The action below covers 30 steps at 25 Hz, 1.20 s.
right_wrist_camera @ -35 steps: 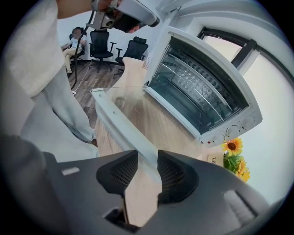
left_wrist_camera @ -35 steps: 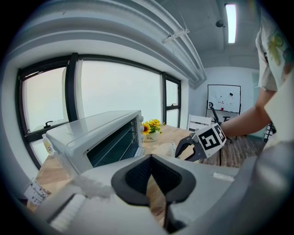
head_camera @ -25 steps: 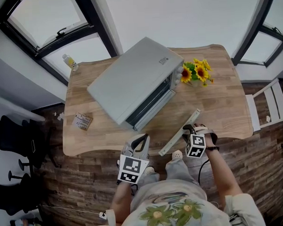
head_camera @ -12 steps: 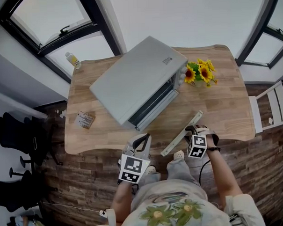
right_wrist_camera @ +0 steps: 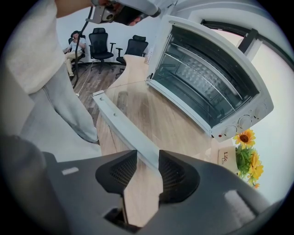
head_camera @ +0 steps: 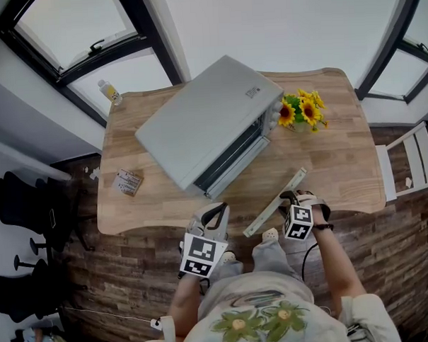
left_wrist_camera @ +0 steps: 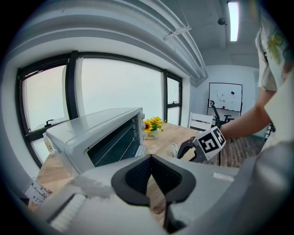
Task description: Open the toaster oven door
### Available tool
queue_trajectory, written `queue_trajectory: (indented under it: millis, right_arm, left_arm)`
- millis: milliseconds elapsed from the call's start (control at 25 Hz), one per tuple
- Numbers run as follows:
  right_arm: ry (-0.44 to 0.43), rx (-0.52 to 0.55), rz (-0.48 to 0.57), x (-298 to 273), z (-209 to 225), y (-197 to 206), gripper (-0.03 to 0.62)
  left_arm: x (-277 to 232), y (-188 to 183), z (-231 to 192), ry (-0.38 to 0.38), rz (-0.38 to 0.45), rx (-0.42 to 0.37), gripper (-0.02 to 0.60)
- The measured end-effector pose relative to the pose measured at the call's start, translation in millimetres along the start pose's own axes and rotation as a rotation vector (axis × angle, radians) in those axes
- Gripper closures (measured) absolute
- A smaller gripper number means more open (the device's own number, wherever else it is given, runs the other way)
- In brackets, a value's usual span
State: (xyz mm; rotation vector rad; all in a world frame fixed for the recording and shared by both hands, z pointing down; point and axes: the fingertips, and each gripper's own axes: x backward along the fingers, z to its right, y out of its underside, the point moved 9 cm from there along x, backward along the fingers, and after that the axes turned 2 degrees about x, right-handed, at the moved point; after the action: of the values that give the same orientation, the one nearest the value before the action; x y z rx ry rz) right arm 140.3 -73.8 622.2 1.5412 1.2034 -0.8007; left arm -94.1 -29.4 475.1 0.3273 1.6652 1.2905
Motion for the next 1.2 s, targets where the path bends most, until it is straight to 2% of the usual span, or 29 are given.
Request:
queue_trajectory:
  millis: [440, 1000, 1200]
  right_arm:
    - [0.009, -0.035, 0.019, 8.9, 1.8, -2.1, 0.430]
    - [0.026, -0.024, 0.019, 19.6, 4.4, -3.4, 0.430]
    - [0.056, -0.055, 0.061, 33.8, 6.8, -7.1, 0.437]
  left_arm:
    - [-2.7, -3.6, 2.7, 0.014, 0.008, -0.007, 0.577]
    - [-3.6, -4.8, 5.4, 0.019, 0.014, -0.009, 0.577]
    - [-3.0, -5.3, 6.7, 0.020, 0.019, -0.009, 0.577]
